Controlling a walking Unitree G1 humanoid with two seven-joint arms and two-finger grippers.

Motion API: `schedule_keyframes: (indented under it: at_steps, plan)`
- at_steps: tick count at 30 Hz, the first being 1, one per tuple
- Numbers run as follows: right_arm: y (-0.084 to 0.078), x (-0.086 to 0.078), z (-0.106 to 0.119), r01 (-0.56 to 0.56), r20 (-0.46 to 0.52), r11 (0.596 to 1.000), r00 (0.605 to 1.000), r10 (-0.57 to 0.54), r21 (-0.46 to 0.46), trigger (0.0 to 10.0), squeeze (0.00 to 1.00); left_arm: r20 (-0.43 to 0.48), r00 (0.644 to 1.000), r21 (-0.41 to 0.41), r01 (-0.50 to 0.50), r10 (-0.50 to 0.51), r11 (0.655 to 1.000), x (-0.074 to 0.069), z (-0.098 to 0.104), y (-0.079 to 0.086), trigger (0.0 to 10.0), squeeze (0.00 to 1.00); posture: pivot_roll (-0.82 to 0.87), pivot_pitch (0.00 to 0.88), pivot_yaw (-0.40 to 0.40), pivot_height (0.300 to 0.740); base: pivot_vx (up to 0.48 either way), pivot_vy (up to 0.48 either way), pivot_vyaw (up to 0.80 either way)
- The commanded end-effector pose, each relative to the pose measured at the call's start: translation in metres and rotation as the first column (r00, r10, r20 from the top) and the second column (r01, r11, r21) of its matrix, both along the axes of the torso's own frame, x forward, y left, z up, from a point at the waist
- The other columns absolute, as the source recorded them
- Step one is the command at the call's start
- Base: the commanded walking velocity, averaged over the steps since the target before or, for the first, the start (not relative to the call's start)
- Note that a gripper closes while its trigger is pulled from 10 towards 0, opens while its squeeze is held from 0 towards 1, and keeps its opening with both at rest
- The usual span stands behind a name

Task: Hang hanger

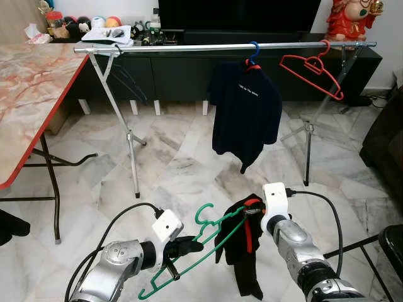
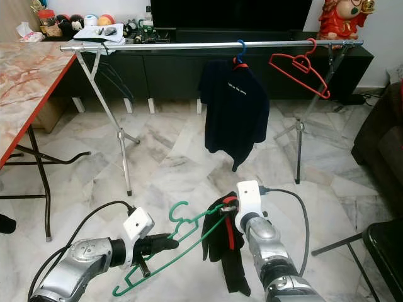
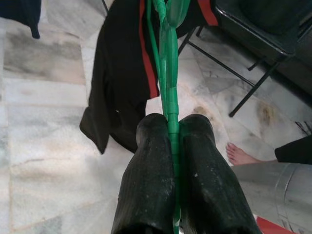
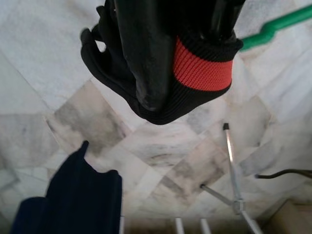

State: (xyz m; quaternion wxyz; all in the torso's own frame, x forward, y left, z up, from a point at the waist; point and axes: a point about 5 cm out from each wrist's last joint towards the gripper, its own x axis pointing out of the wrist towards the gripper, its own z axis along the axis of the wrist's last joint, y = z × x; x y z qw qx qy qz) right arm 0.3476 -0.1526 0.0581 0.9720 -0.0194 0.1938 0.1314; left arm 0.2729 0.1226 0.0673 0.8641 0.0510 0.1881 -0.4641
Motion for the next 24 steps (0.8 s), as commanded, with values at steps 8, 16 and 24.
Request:
schedule_keyframes:
  at_steps: [8, 16, 24]
  plan:
    - [0.005, -0.004, 0.0, -0.152, -0.015, 0.982, 0.988, 0.152, -0.108, 10.0, 0.0, 0.015, 1.0, 0.039, 0.0, 0.0, 0.999, 0.0, -0.003, 0.001, 10.0, 0.0, 0.02, 0.112, -0.025, 0.74, 0.0, 0.0, 0.0]
    - [0.001, -0.01, 0.001, -0.121, 0.01, 0.988, 0.992, 0.123, -0.094, 10.0, 0.0, 0.073, 0.993, 0.104, -0.105, 0.097, 0.989, 0.011, -0.006, 0.009, 10.0, 0.0, 0.02, 0.108, -0.026, 0.74, 0.0, 0.0, 0.0]
    - [-0.025, -0.016, -0.006, 0.051, 0.004, 0.989, 0.999, -0.051, -0.139, 10.0, 0.0, 0.066, 0.994, 0.126, -0.099, 0.091, 0.987, 0.009, -0.01, 0.012, 10.0, 0.0, 0.02, 0.107, -0.027, 0.74, 0.0, 0.0, 0.0]
